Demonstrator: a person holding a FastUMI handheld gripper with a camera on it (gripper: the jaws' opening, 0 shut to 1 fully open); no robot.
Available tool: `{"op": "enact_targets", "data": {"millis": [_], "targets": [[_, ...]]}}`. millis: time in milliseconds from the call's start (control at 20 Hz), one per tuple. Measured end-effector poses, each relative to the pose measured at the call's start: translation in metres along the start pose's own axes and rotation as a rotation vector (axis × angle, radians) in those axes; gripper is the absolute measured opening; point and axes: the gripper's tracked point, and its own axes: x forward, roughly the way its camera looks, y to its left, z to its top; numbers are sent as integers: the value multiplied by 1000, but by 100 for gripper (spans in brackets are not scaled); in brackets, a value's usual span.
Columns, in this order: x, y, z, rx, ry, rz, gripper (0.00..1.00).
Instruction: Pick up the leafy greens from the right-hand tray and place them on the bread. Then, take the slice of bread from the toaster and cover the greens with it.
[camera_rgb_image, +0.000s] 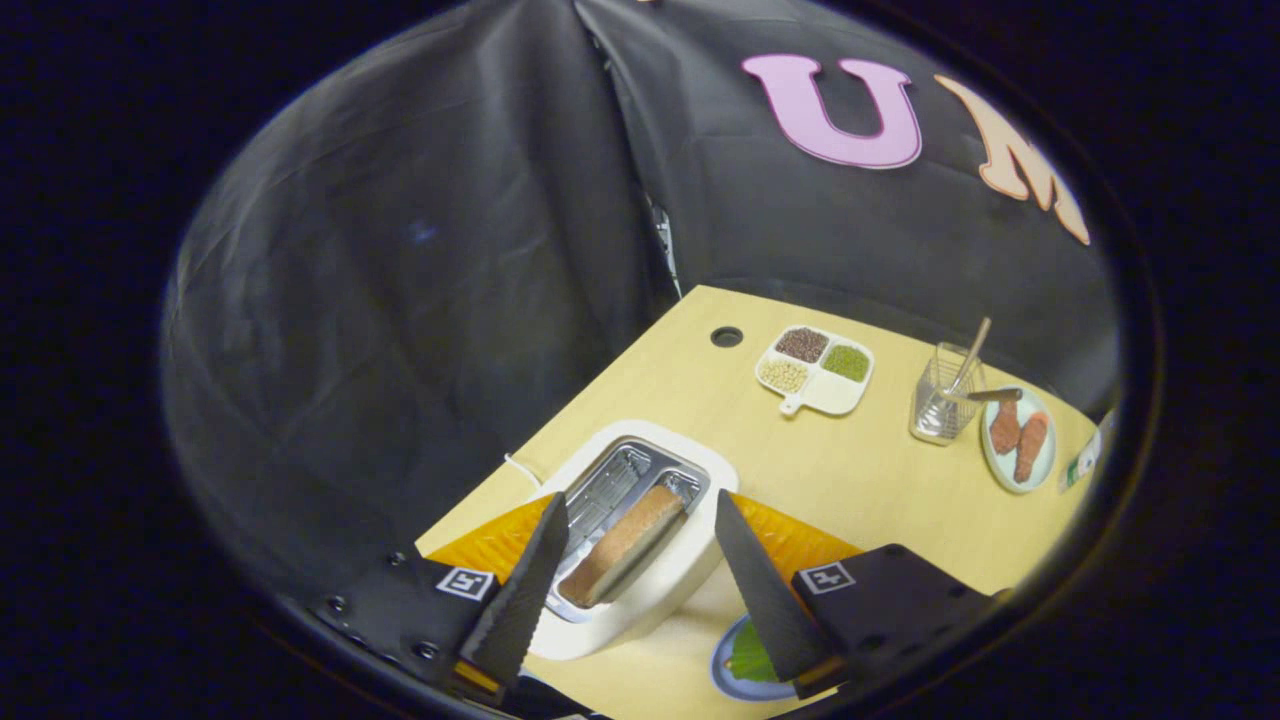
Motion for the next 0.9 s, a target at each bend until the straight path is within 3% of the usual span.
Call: {"op": "enact_targets", "data": {"millis": [100,600,750,900], "targets": [[6,-3,-4,25,13,-9,94],[12,5,-12,86,72,-5,18],[3,6,-4,115,30,-1,7],[-13,4,2,141,18,26,7]]}}
